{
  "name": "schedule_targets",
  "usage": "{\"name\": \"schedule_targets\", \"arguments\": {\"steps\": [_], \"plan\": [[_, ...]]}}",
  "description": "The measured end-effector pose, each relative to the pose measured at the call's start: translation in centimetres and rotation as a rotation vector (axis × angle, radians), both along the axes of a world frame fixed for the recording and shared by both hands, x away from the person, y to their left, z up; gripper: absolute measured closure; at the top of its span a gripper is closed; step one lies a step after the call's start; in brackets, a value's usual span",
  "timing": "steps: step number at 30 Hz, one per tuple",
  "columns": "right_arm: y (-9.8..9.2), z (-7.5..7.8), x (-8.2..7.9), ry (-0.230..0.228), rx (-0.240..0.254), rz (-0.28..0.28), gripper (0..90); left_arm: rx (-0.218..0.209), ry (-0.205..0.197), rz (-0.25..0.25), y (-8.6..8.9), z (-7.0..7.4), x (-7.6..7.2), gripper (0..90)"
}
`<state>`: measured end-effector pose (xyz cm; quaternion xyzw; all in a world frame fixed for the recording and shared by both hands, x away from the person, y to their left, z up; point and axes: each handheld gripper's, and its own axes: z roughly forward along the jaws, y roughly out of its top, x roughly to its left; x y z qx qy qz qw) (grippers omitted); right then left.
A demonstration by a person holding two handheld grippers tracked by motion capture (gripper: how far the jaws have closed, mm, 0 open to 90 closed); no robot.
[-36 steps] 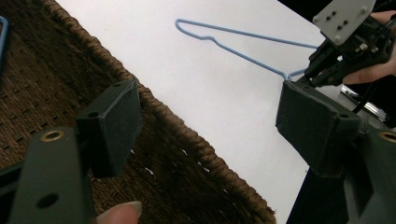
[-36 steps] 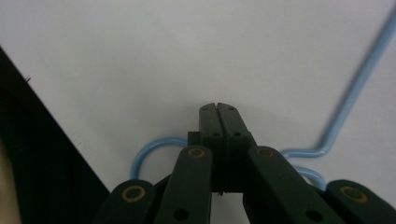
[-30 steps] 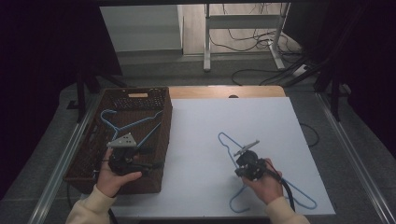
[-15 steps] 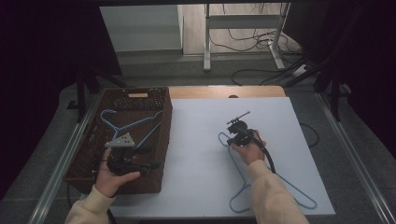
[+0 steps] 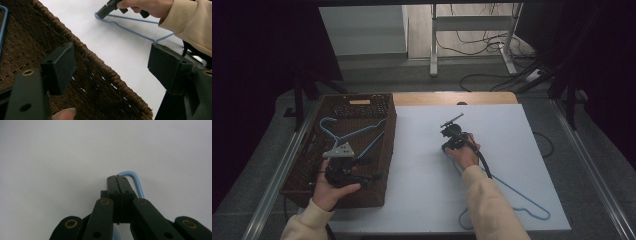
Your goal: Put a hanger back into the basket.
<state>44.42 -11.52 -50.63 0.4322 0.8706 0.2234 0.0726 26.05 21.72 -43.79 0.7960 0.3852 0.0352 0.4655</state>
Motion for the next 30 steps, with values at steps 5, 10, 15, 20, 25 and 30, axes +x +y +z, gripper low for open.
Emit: {"name": "schedule_targets", "arguments": {"steps": [5, 10, 15, 20, 25, 30], "plan": [[2.1, -0.2, -0.9, -0.001, 0.009, 0.065, 89.6, 0.0, -0.002, 0.0, -0.1, 0.1, 0.0, 22.8], [4.2, -0.4, -2.9, 0.033, 0.044, 0.179, 89.7, 0.0, -0.001, -0.002, -0.1, 0.0, -0.1, 22.8], [4.8, -0.5, -5.5, 0.05, 0.048, 0.264, 89.7, 0.002, -0.002, -0.004, -0.1, 0.0, -0.1, 22.8], [4.2, -0.6, -7.7, 0.092, 0.077, 0.312, 89.6, 0.004, -0.001, -0.006, -0.3, 0.0, -0.1, 22.8], [3.6, -0.6, -9.6, 0.116, 0.09, 0.346, 89.7, 0.008, 0.0, -0.011, -0.5, 0.0, 0.0, 22.7], [3.2, -0.7, -12.0, 0.137, 0.097, 0.392, 89.7, 0.008, 0.0, -0.011, -0.5, 0.0, 0.0, 22.8]]}}
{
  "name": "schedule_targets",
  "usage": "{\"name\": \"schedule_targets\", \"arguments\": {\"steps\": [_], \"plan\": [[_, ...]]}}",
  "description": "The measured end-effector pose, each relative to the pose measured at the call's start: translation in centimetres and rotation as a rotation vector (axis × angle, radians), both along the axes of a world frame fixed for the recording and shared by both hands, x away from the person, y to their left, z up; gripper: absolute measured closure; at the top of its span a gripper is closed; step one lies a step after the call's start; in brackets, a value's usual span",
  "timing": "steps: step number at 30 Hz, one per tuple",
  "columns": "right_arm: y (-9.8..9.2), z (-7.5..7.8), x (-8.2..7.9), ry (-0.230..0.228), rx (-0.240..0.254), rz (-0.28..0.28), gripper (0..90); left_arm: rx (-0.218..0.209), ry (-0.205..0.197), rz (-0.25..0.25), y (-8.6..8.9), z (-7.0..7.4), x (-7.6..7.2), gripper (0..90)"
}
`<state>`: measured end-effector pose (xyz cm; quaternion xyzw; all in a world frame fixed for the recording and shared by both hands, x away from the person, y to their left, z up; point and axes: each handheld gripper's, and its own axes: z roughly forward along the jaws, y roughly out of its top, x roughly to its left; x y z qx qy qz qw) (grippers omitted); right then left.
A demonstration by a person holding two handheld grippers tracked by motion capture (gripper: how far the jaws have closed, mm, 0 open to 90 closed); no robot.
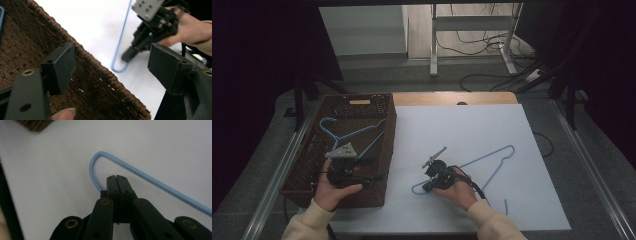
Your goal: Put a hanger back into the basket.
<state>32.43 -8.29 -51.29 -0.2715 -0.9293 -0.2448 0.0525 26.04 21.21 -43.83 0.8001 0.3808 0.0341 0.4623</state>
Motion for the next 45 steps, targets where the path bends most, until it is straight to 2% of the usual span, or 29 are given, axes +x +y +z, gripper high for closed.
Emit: {"name": "schedule_targets", "arguments": {"steps": [8, 11, 15, 17, 21, 23, 27, 30, 32, 35, 37, 39, 45], "plan": [[-1.0, 0.1, -3.1, 0.022, -0.006, 0.058, 89.7, 0.0, -0.001, -0.002, 0.0, 0.0, 0.0, 22.8], [-1.8, 0.1, -3.6, 0.025, -0.006, 0.057, 89.7, 0.002, 0.0, -0.004, -0.1, 0.0, 0.0, 22.8], [-2.9, 0.2, -3.6, 0.016, 0.021, 0.034, 89.6, 0.004, -0.001, -0.007, -0.3, 0.0, 0.0, 22.7], [-3.3, 0.5, -3.5, 0.005, 0.048, 0.018, 89.6, 0.003, -0.001, -0.006, -0.3, 0.0, 0.0, 22.8], [-5.4, 2.2, -3.0, -0.043, 0.102, -0.044, 88.4, 0.001, 0.0, -0.006, -0.2, 0.0, 0.1, 22.7], [-7.2, 3.1, -2.7, -0.075, 0.113, -0.089, 85.5, 0.002, 0.0, -0.008, -0.3, -0.1, 0.0, 22.8], [-11.2, 4.1, -2.5, -0.136, 0.111, -0.192, 74.2, 0.006, 0.001, -0.014, -0.5, -0.1, 0.0, 22.8], [-14.1, 4.7, -2.6, -0.16, 0.082, -0.258, 66.1, 0.007, -0.001, -0.018, -0.7, 0.0, 0.0, 22.8], [-16.3, 5.0, -2.9, -0.169, 0.056, -0.311, 65.5, 0.008, 0.002, -0.021, -0.9, -0.1, 0.0, 22.7], [-17.9, 4.8, -3.3, -0.161, 0.03, -0.34, 65.5, 0.011, -0.001, -0.025, -1.0, -0.1, 0.1, 22.7], [-18.5, 4.4, -3.6, -0.149, 0.011, -0.344, 65.6, 0.009, 0.0, -0.025, -1.0, 0.0, 0.1, 22.7], [-18.7, 3.9, -3.9, -0.14, -0.031, -0.338, 66.1, 0.009, 0.0, -0.025, -1.1, 0.0, 0.1, 22.7], [-18.2, 3.1, -4.0, -0.123, -0.114, -0.323, 69.9, 0.01, 0.0, -0.03, -1.2, 0.0, 0.1, 22.7]]}}
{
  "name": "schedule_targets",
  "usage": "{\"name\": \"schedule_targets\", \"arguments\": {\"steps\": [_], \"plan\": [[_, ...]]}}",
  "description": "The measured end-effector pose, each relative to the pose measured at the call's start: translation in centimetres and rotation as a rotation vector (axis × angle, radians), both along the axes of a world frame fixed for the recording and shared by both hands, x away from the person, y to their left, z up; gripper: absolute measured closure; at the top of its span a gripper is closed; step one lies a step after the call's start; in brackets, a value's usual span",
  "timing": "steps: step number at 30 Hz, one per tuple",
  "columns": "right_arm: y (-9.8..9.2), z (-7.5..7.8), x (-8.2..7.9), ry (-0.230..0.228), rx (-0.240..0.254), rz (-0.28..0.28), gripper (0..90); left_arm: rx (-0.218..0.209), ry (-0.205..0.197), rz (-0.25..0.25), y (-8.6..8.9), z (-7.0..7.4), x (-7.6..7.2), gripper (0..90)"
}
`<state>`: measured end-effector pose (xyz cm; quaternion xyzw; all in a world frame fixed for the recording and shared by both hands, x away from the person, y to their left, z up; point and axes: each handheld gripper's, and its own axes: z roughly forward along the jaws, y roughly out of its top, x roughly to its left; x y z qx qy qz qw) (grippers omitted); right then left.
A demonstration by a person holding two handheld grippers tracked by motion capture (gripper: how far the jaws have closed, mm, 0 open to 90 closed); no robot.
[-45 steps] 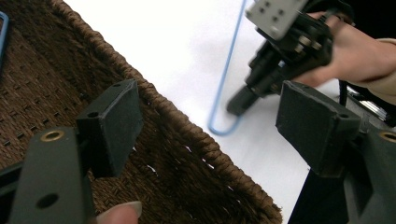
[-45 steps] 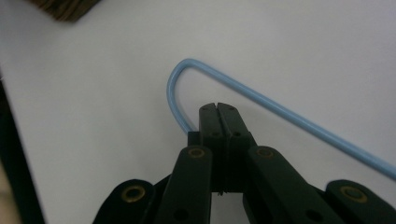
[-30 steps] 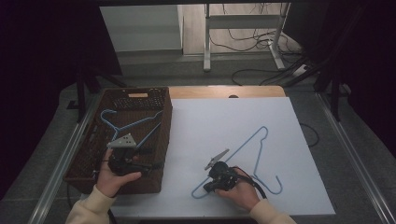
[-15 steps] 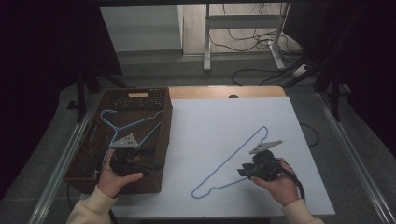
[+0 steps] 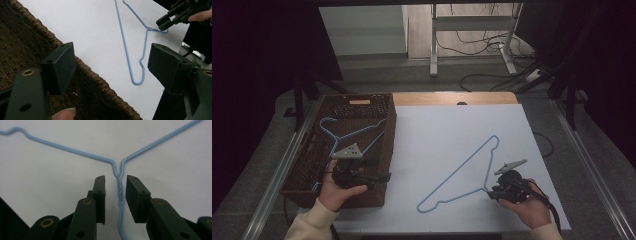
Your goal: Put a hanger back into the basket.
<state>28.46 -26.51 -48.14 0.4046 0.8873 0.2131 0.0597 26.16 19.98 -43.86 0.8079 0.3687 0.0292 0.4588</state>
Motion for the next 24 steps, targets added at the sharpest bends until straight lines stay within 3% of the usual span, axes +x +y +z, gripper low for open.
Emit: {"name": "schedule_targets", "arguments": {"steps": [7, 15, 17, 22, 24], "plan": [[0.6, -1.2, 0.4, 0.027, -0.111, -0.004, 74.2, 0.001, 0.001, -0.002, 0.0, 0.0, 0.0, 22.7], [2.3, -1.0, 0.7, 0.055, -0.214, 0.017, 85.2, 0.004, -0.003, 0.0, -0.2, 0.0, 0.0, 22.5], [2.3, -0.9, 0.9, 0.067, -0.218, 0.008, 85.4, 0.005, -0.006, 0.0, -0.4, 0.1, 0.0, 22.5], [1.8, -0.8, 1.1, 0.102, -0.14, -0.002, 85.8, 0.021, -0.019, -0.048, -1.9, 0.5, -0.4, 22.7], [1.7, -0.3, 1.2, 0.095, -0.123, -0.002, 85.8, 0.031, -0.018, -0.071, -3.0, 0.7, -0.6, 22.5]]}}
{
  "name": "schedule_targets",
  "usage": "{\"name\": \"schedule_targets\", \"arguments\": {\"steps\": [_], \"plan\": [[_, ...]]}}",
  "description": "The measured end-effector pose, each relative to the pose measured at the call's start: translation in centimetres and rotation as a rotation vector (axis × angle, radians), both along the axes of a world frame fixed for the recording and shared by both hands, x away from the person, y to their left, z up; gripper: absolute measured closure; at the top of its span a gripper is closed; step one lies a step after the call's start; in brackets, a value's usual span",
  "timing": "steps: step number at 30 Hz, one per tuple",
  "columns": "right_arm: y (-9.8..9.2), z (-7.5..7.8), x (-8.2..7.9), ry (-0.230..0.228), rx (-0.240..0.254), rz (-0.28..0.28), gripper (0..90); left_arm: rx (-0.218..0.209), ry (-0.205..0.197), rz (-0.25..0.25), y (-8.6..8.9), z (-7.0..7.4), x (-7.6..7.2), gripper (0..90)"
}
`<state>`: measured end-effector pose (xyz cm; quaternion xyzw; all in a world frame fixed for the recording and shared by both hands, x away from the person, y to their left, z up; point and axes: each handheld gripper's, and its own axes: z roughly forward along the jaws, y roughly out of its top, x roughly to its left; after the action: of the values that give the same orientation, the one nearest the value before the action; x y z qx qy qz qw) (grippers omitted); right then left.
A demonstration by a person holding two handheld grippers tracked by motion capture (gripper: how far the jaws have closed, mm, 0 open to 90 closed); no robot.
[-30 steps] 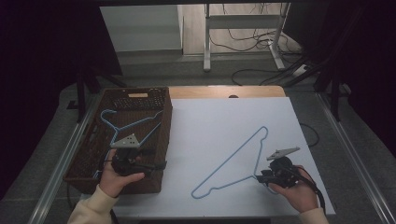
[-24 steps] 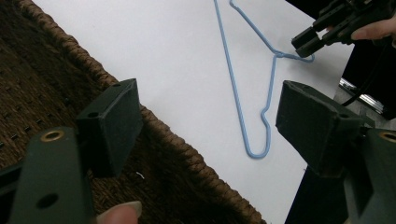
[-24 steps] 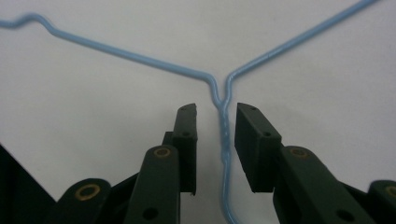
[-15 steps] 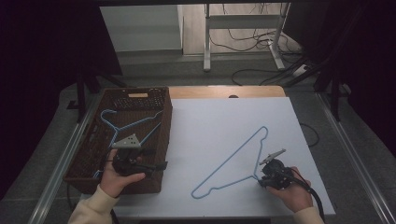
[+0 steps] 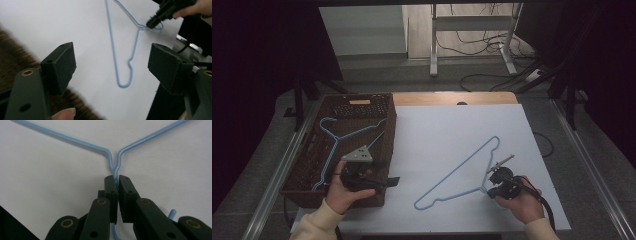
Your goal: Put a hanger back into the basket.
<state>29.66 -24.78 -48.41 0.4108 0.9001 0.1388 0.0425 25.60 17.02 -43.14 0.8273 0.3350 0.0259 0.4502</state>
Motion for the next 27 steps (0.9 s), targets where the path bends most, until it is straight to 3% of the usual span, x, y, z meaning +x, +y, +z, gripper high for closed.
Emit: {"name": "schedule_targets", "arguments": {"steps": [7, 10, 13, 20, 27], "plan": [[0.3, 1.4, 0.2, -0.031, 0.018, 0.01, 85.9, 0.056, 0.014, -0.091, -5.2, 0.1, 0.3, 23.0], [0.3, 1.5, 0.2, -0.032, 0.017, 0.014, 85.9, 0.09, 0.041, -0.142, -8.1, -0.5, 1.0, 23.1], [0.4, 1.7, 0.1, -0.039, 0.019, 0.015, 85.9, 0.099, 0.061, -0.168, -9.7, -1.1, 1.4, 23.8], [0.2, 2.1, 0.0, -0.043, 0.034, 0.015, 85.9, 0.134, 0.116, -0.226, -13.8, -2.9, 2.5, 26.3], [0.5, 2.3, -0.1, -0.045, 0.032, 0.017, 85.9, 0.162, 0.19, -0.239, -16.8, -5.5, 4.1, 36.0]]}}
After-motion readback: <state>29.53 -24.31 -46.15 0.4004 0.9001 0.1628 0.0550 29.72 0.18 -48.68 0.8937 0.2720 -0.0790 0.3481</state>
